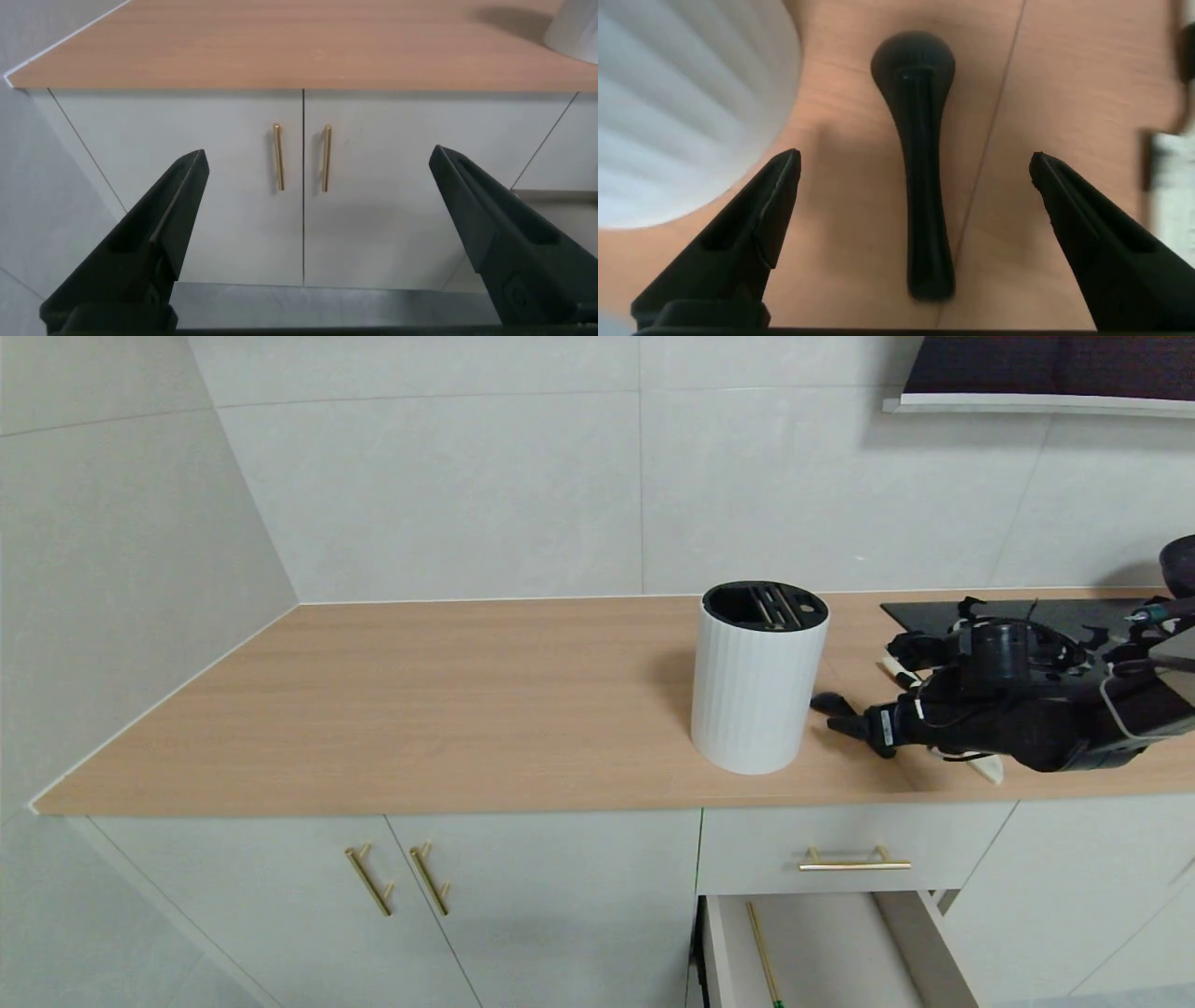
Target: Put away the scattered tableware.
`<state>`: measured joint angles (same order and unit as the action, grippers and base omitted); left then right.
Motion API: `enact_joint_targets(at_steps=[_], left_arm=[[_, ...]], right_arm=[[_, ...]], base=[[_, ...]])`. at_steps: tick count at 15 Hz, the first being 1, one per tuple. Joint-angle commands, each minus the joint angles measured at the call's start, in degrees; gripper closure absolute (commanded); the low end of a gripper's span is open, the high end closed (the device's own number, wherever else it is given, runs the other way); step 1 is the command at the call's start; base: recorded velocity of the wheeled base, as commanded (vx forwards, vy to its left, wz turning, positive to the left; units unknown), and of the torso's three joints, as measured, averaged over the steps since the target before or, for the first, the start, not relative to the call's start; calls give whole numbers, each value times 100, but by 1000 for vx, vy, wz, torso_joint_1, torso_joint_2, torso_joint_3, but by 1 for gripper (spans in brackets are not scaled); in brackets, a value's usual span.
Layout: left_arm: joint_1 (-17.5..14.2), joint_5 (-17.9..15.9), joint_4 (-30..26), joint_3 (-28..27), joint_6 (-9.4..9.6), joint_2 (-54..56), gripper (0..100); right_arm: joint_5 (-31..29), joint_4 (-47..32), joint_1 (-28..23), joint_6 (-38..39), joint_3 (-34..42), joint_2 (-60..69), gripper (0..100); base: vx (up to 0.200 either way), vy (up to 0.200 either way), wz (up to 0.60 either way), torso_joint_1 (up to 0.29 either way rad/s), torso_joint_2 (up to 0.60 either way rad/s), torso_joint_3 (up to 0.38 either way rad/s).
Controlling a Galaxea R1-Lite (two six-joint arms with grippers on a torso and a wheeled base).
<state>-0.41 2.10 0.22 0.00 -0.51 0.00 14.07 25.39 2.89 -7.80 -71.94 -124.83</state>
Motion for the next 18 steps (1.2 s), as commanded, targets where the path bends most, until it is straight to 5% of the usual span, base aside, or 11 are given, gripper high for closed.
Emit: enact_joint_targets(at_steps=[1,7,8,15,18], left_arm=[[-2,1,4,0,-2,0,0],[-2,1,4,0,-2,0,0],[-2,1,4,0,-2,0,0],[-2,1,4,0,-2,0,0],[-2,1,4,0,-2,0,0]], right_arm=[[-9,194,1,-2,-31,-366,0],[-27,300,-16,-2,-92,-454,0],[-36,326,-16,-2,-84,-463,100],[-62,317,-8,-37,-84,-489,100],[-502,264,10,-28,-49,-314,100]], base=[[0,0,0,0,0,0],[0,0,0,0,0,0],[0,0,0,0,0,0],[0,0,0,0,0,0],[0,0,0,0,0,0]])
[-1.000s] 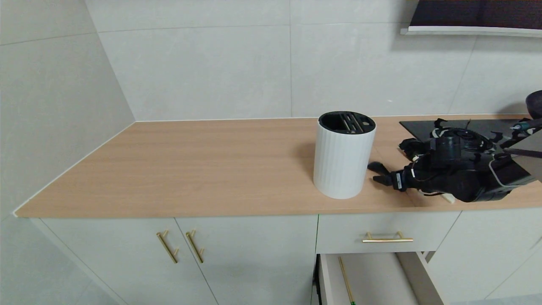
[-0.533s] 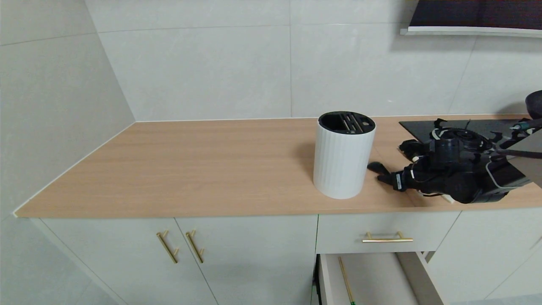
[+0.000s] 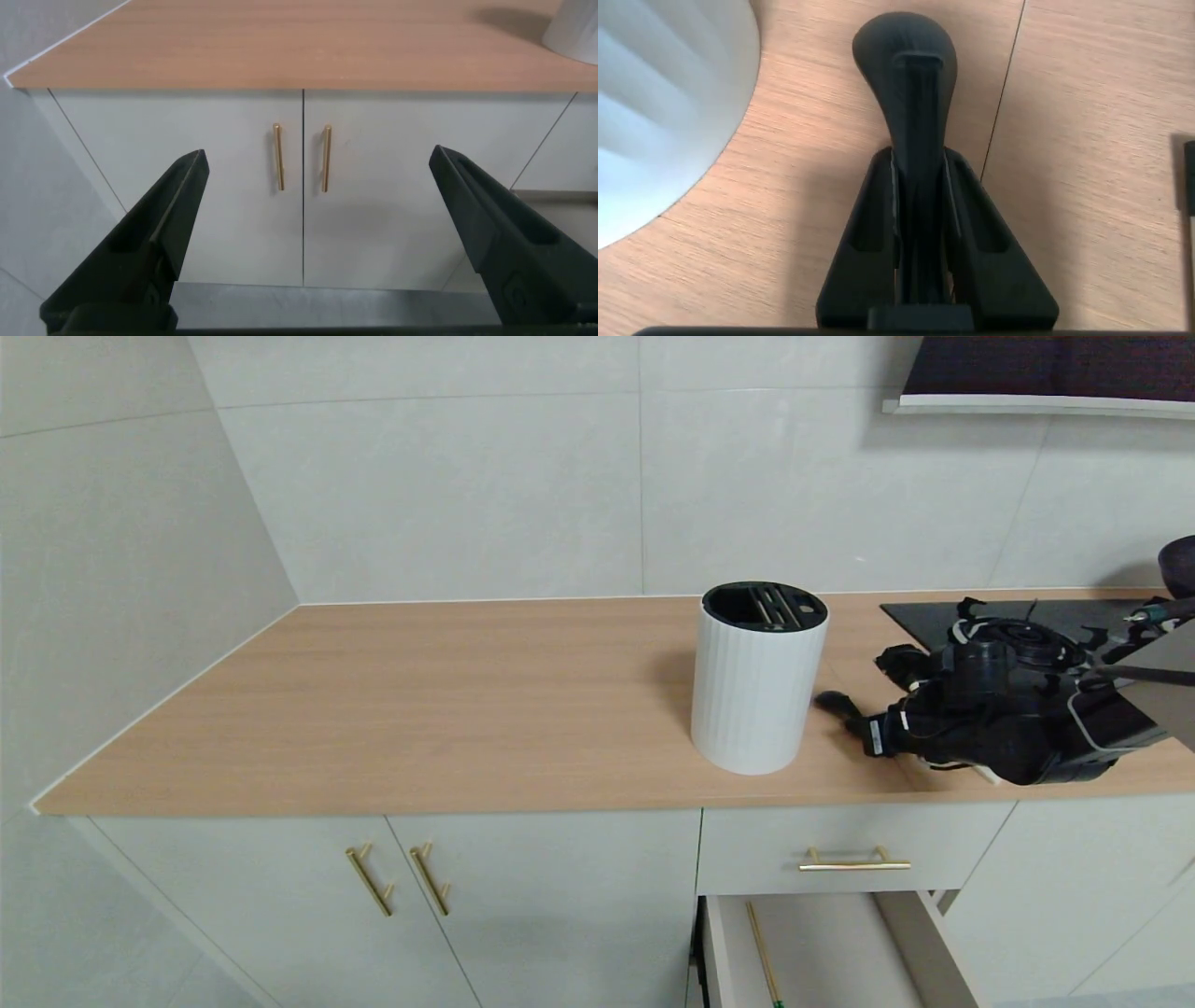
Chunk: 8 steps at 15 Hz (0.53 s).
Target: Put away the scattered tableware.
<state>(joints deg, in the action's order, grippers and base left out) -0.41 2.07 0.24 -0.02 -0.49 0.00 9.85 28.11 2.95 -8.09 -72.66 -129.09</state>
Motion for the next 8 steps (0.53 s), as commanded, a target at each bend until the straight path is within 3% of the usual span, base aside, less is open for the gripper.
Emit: enact_joint_targets(at_steps=[1,8], left_arm=[[-2,4,2,2,-4,0,0],[-2,4,2,2,-4,0,0]], right_arm=[[-273,-16,21,36,146,279,100],[-405,-737,276,871,2335,2546,100]], base=[[0,0,0,0,0,0],[0,0,0,0,0,0]])
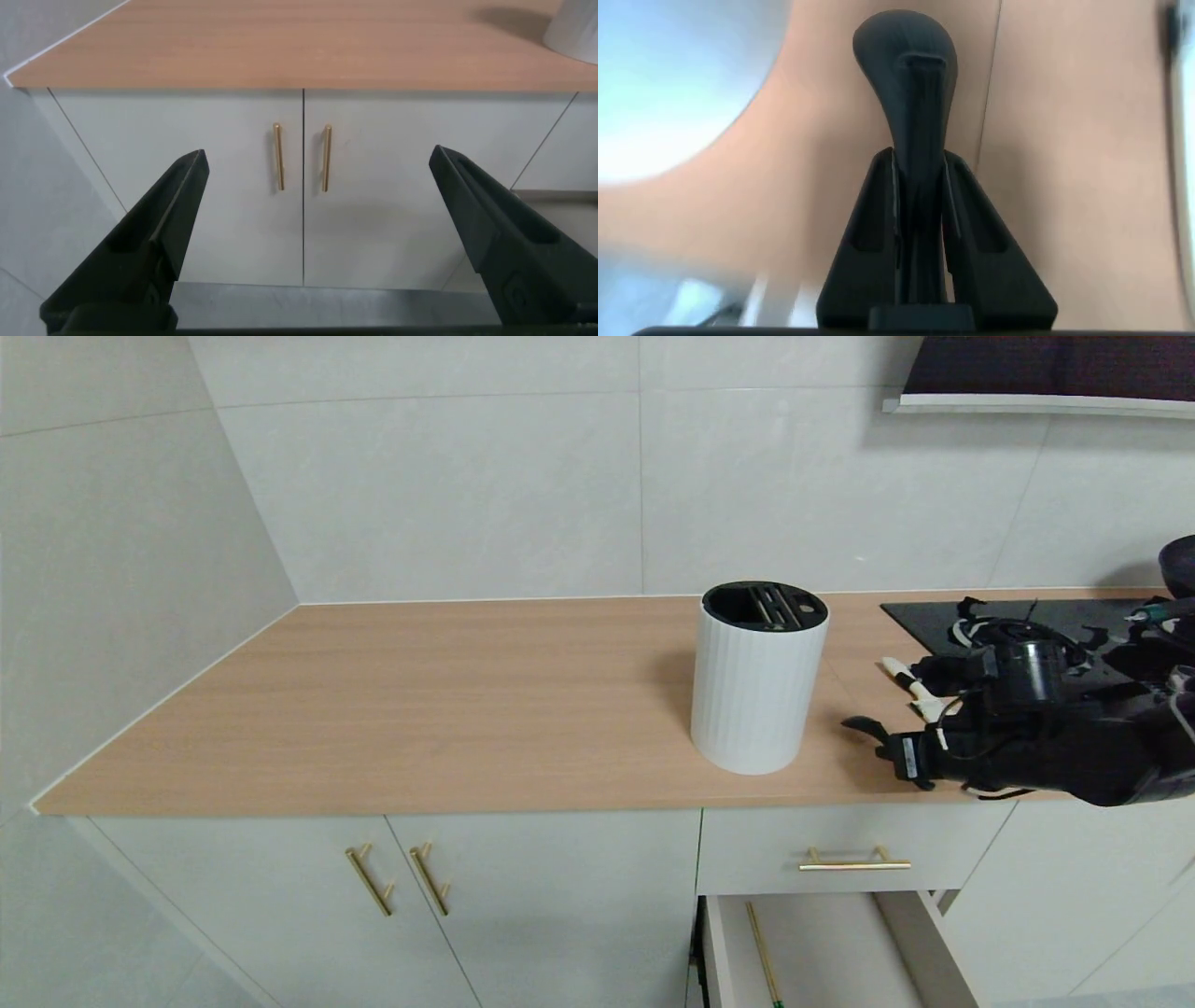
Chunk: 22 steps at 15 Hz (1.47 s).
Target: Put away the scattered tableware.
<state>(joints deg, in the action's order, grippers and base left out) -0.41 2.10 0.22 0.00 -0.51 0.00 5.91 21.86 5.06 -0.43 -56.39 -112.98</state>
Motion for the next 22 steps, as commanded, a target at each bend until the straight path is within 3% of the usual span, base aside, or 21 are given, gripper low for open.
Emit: enact_joint_targets(at_steps=[1,3,7,13,22], left_arm=[[-2,1,4,0,-2,0,0],[-2,1,4,0,-2,0,0],[-2,1,4,0,-2,0,0],[-2,1,4,0,-2,0,0],[-2,1,4,0,-2,0,0]], right_arm=[[-11,-85,65,113,946,1094,100],[6,64,101,104,1930,1701,100],[-2,767,461,131,3187,2122,100],[-134,2165,733,104,3969,1331,100],[-169,2657,725,87,4092,743,100]], base=[[0,0,0,0,0,0],[0,0,0,0,0,0],[0,0,0,0,0,0],[0,0,0,-28,62,42],[0,0,0,-208,483,277]])
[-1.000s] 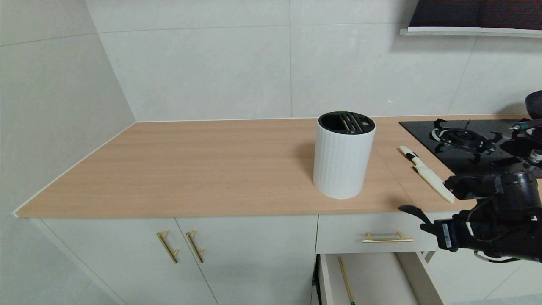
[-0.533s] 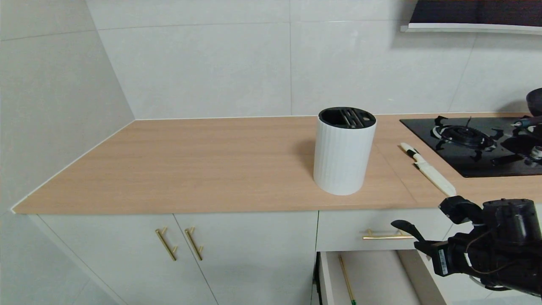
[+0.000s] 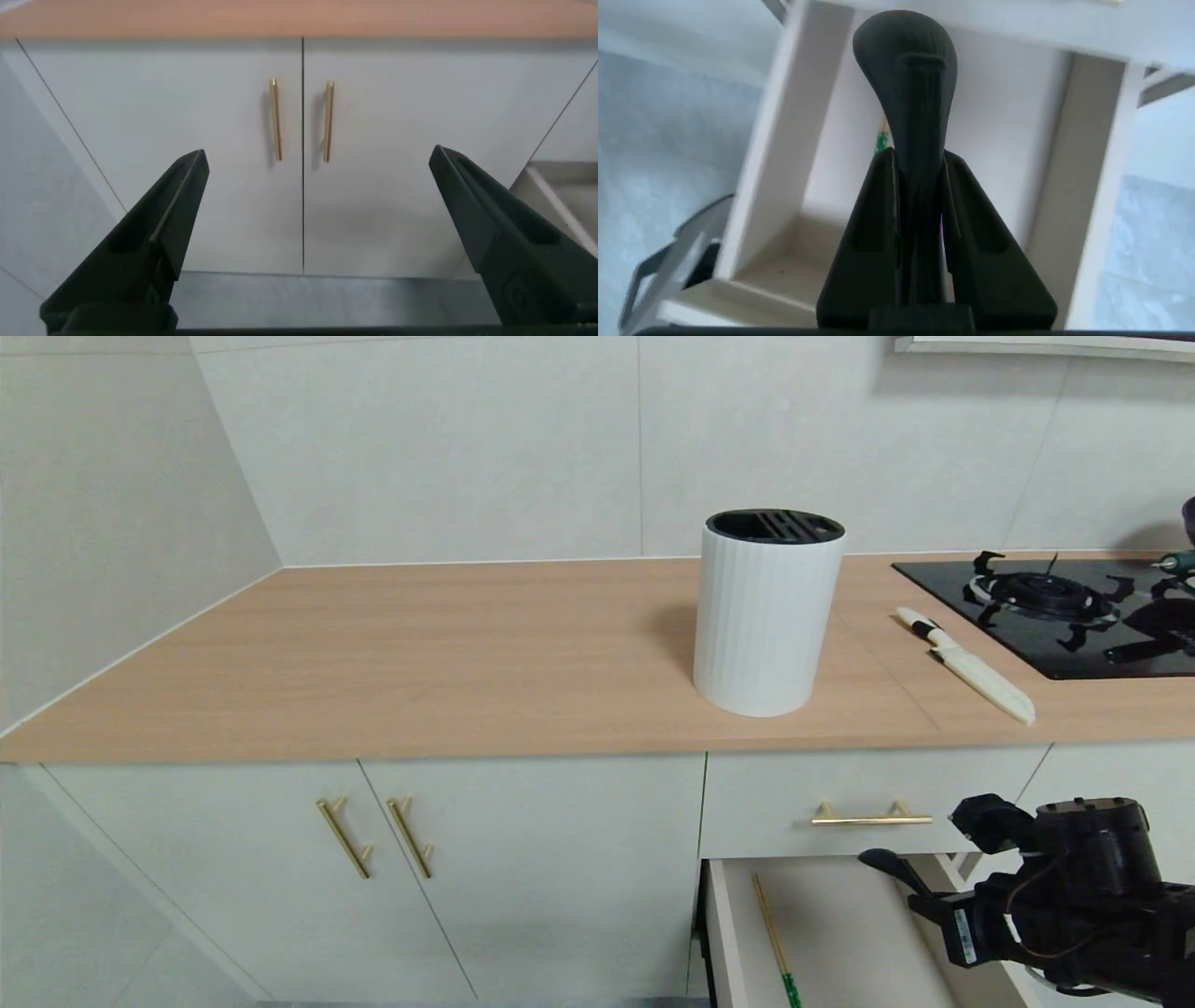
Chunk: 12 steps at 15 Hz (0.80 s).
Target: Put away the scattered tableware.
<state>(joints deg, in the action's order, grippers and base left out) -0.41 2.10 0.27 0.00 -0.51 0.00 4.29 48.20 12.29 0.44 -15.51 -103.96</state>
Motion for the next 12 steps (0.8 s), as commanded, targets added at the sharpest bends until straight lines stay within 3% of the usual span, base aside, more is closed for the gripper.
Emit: enact_joint_targets(at_steps=[1,12], left_arm=[[-2,1,0,0,-2,0,0],[-2,1,0,0,-2,0,0]], right_arm=[[-60,111,2,0,13,-239,100],[-236,770,-7,0,171,-713,100]], base=[[0,0,0,-193,500,286],[0,0,0,-170,475,307]])
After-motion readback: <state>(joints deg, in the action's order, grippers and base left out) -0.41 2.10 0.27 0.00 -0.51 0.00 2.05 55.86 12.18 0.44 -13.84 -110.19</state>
